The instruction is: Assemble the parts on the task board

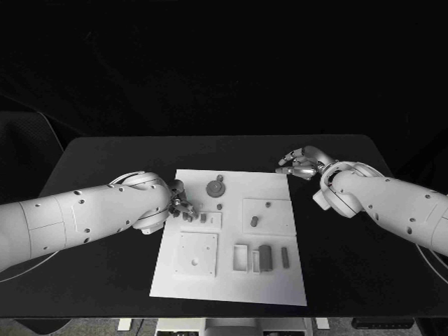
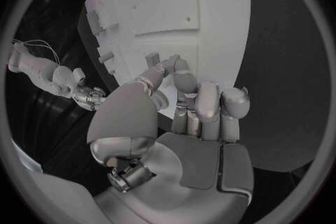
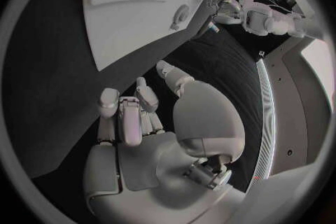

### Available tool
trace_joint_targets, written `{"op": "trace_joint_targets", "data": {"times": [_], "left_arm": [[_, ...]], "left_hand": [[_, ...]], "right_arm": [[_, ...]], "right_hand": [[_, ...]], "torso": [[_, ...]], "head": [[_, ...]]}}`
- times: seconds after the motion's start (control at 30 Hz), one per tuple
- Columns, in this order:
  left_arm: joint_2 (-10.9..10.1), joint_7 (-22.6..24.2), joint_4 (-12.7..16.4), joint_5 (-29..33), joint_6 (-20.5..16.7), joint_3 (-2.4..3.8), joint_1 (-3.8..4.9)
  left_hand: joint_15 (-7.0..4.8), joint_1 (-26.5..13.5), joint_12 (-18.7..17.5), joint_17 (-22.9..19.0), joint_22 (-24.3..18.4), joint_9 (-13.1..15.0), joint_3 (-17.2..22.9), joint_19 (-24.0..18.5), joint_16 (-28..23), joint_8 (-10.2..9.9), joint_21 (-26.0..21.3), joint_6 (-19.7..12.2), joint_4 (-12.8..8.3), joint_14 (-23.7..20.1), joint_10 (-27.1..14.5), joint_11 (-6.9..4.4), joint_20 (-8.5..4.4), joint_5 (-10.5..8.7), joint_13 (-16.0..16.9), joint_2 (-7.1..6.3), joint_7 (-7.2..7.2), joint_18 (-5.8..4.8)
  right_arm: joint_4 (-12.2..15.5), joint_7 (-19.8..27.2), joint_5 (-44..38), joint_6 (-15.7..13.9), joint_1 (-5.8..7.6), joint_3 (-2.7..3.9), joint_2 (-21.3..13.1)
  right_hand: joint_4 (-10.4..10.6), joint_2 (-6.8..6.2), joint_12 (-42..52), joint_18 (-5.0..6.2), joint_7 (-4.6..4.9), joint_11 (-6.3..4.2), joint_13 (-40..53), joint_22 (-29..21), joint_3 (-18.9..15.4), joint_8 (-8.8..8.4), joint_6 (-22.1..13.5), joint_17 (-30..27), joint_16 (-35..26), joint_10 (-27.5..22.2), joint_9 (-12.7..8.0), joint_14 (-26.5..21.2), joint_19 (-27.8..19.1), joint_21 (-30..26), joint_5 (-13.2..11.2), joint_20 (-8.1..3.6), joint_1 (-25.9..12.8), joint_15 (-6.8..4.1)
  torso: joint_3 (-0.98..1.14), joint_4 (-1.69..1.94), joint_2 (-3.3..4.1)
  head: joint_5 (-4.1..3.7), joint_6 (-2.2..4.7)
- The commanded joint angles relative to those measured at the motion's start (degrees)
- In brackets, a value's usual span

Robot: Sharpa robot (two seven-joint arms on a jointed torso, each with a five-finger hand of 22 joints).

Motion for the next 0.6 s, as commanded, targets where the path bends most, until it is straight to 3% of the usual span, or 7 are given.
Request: {"op": "trace_joint_targets", "data": {"times": [0.03,0.6], "left_arm": [[0.09,0.72,0.19,-0.06,-0.82,-0.06,-0.14],[0.06,1.47,0.21,1.53,-0.76,-0.05,-0.14]], "left_hand": [[-2.70,-0.69,0.35,0.09,0.09,0.02,-0.41,-0.41,0.37,0.10,3.23,-0.51,-0.09,1.16,1.08,-1.84,0.14,-0.39,0.08,-0.09,-0.01,6.56],[-2.75,-0.34,0.47,0.15,0.09,0.02,-0.39,-0.46,0.50,0.02,3.25,-0.77,-0.44,1.08,0.94,-1.91,0.07,-0.26,0.19,0.29,-0.02,6.68]], "right_arm": [[0.09,0.33,-0.13,0.74,-0.06,0.01,-0.06],[0.08,0.32,-0.13,0.74,-0.11,0.01,-0.17]], "right_hand": [[0.30,0.18,-0.04,0.75,1.02,0.01,-0.07,-0.09,0.11,0.23,0.76,-0.08,0.44,-0.22,-0.06,-0.45,0.32,3.29,0.23,0.01,-0.56,0.00],[0.30,0.18,-0.04,0.75,1.02,0.01,-0.08,-0.09,0.12,0.23,0.75,-0.05,0.46,-0.23,-0.06,-0.42,0.32,3.29,0.24,0.01,-0.59,0.00]], "torso": [[0.01,0.01,0.00],[0.00,0.00,0.00]], "head": [[0.00,0.00],[0.01,0.04]]}}
